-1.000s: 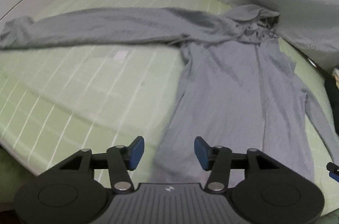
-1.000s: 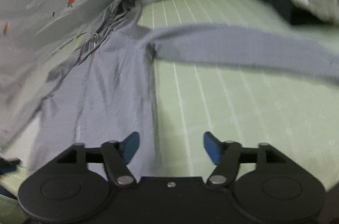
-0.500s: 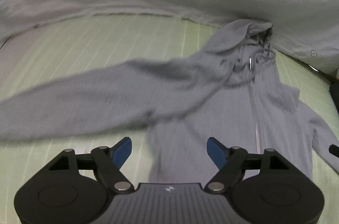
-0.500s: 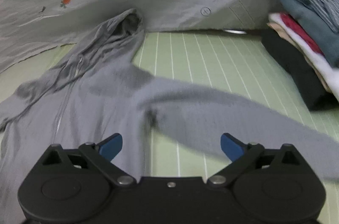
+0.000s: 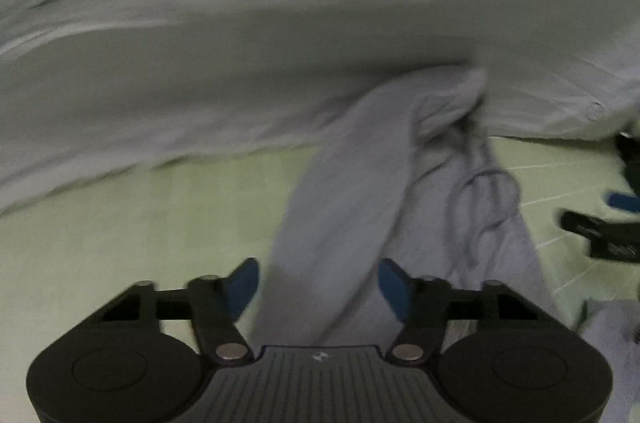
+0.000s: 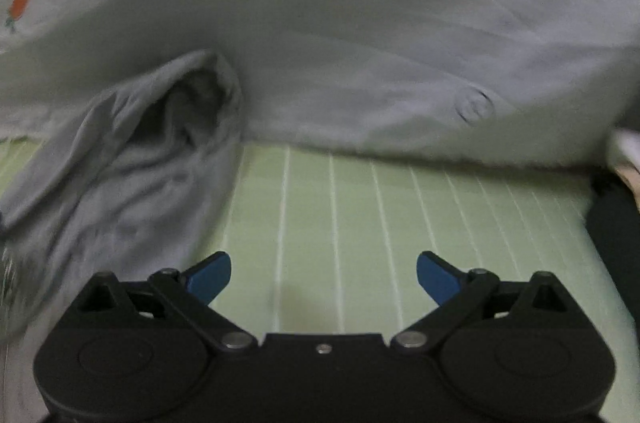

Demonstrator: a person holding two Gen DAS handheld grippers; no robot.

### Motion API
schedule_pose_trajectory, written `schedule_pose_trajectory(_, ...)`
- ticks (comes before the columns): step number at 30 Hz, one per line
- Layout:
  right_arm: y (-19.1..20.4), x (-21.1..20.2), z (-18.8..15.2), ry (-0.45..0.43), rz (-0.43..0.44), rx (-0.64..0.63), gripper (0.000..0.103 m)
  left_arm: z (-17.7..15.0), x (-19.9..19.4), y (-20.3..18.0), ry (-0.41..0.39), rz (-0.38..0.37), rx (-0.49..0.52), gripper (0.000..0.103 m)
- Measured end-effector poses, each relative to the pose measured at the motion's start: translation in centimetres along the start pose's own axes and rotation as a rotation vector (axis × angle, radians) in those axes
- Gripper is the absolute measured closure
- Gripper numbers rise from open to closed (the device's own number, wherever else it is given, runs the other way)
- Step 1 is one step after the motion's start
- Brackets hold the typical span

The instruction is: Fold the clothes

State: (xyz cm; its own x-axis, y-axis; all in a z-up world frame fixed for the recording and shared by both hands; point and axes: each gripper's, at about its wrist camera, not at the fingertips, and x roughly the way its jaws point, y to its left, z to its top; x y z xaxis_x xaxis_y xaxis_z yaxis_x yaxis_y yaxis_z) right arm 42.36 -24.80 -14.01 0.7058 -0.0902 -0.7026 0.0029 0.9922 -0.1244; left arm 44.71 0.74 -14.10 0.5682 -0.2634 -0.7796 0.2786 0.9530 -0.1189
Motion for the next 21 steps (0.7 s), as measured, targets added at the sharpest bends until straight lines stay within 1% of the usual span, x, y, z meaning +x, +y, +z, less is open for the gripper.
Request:
schedule_pose_trajectory(1, 0.1, 0.8, 0.6, -0.008, 0.003, 0.001, 0.003, 0.4, 0.9, -0.2, 0.006, -0.010, 0.011, 0.051)
schedule_pose_trajectory(2, 0.1, 1.5, 1.1, -0.014, 0.004, 0.005, 0.003, 0.7, 2.0, -0.5, 0.017, -0.008, 0.026, 0.060)
schedule_pose_trajectory(3, 0.2, 2.0, 1.4, -0.017, 0.003, 0.012, 0.003, 0.7, 2.3, -0.8, -0.014, 0.007, 0.054, 0.071)
schedule_pose_trajectory(4, 0.2, 2.4, 1.7, -0.019, 0.002, 0.018, 0.003, 0.8, 2.7, -0.9, -0.020, 0.023, 0.075, 0.078)
schedule_pose_trajectory(5, 0.2, 2.7, 1.9, -0.021, 0.004, 0.024, 0.003, 1.0, 2.8, -0.8, -0.027, 0.026, 0.083, 0.095)
schedule_pose_trajectory(7, 0.3, 2.9, 2.3, -0.027, 0.002, 0.033, 0.003, 1.3, 2.3, 0.1, -0.054, 0.012, 0.036, 0.095)
schedule_pose_trajectory(11, 0.3, 2.2, 2.6, -0.055, 0.007, 0.042, 0.003, 1.6, 1.1, 3.1, -0.136, 0.058, -0.089, 0.095)
schedule_pose_trajectory(12, 0.3, 2.1, 2.7, -0.058, 0.008, 0.039, 0.003, 1.6, 1.1, 4.0, -0.135, 0.061, -0.136, 0.095)
schedule_pose_trajectory(14, 0.6, 2.0, 2.7, -0.060, 0.005, 0.027, 0.003, 1.2, 1.8, 6.6, -0.111, 0.016, -0.305, 0.095)
schedule_pose_trajectory(16, 1.0, 1.7, 2.5, -0.058, 0.006, 0.016, 0.003, 0.6, 2.1, 8.0, -0.098, -0.026, -0.403, 0.089)
schedule_pose_trajectory(18, 1.7, 0.5, 2.1, -0.060, 0.028, 0.031, 0.003, 0.6, 1.4, 7.7, -0.104, 0.009, -0.392, 0.074)
schedule_pose_trajectory(20, 2.4, -0.6, 1.7, -0.061, 0.049, 0.045, 0.003, 0.7, 0.2, 7.0, -0.126, 0.043, -0.365, 0.069)
schedule_pose_trajectory(21, 2.8, -1.2, 1.5, -0.062, 0.060, 0.053, 0.004, 0.9, -0.4, 6.9, -0.136, 0.048, -0.360, 0.066)
